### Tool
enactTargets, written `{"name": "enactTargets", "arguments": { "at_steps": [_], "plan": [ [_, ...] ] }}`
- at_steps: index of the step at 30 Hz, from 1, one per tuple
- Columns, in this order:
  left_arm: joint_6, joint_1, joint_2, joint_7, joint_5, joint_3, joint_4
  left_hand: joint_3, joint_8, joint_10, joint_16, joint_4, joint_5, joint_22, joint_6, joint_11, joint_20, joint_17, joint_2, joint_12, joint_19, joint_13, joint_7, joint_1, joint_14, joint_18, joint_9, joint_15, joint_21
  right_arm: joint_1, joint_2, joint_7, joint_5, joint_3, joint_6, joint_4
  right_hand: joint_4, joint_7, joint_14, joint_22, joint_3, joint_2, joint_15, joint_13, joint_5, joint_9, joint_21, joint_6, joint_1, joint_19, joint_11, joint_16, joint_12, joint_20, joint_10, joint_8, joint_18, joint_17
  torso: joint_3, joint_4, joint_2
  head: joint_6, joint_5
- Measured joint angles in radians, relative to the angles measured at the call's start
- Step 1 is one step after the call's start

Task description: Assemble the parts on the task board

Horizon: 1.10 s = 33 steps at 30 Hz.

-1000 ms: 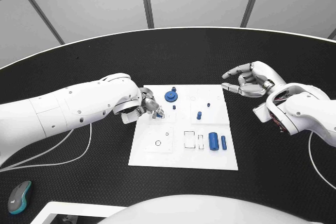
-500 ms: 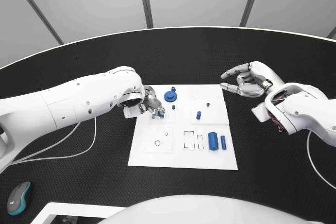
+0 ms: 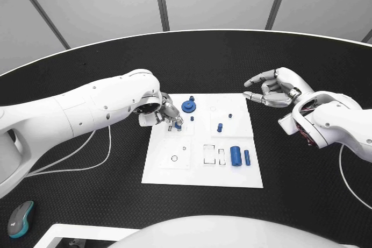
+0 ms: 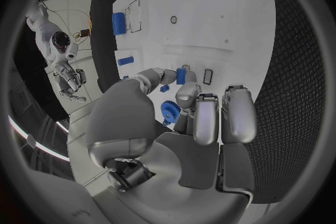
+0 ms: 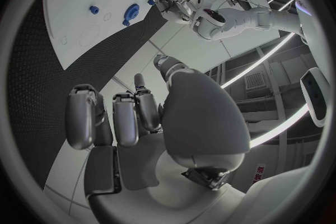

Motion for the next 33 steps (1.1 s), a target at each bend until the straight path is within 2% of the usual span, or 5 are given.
{"name": "enactTargets", "arguments": {
  "at_steps": [17,33],
  "plan": [
    [0.013,0.002,0.033,0.000,-0.017,0.000,-0.037,0.000,0.000,0.000,0.000,0.000,0.003,0.000,0.000,0.000,0.000,0.000,0.000,0.000,0.000,0.002,0.000,0.000,0.000,0.000,-0.001,0.000,0.000,0.000,0.003,-0.001,0.000,0.000,0.000,-0.001,0.000,0.000,0.000,0.000,0.000,0.000,0.000,0.000,0.000,0.000,0.000,0.000,0.000,0.000,0.000,0.000,0.000,0.000,0.000,0.000,0.000,0.000,-0.0003,0.0024,0.000,-0.004,-0.001],
    [0.050,0.002,0.041,0.000,-0.030,0.000,-0.050,0.000,-0.005,0.000,0.000,0.000,0.003,0.001,0.000,0.000,0.000,0.000,0.000,0.000,0.000,0.002,0.000,0.000,-0.006,0.000,-0.001,-0.002,0.000,0.000,0.004,-0.001,0.000,0.000,0.000,-0.002,0.000,0.000,0.000,0.000,0.000,0.000,0.000,0.000,0.000,0.000,0.000,0.000,0.000,0.000,0.000,0.000,0.000,0.000,0.000,0.000,0.000,0.000,-0.0004,0.0012,0.000,-0.008,0.001]
  ]
}}
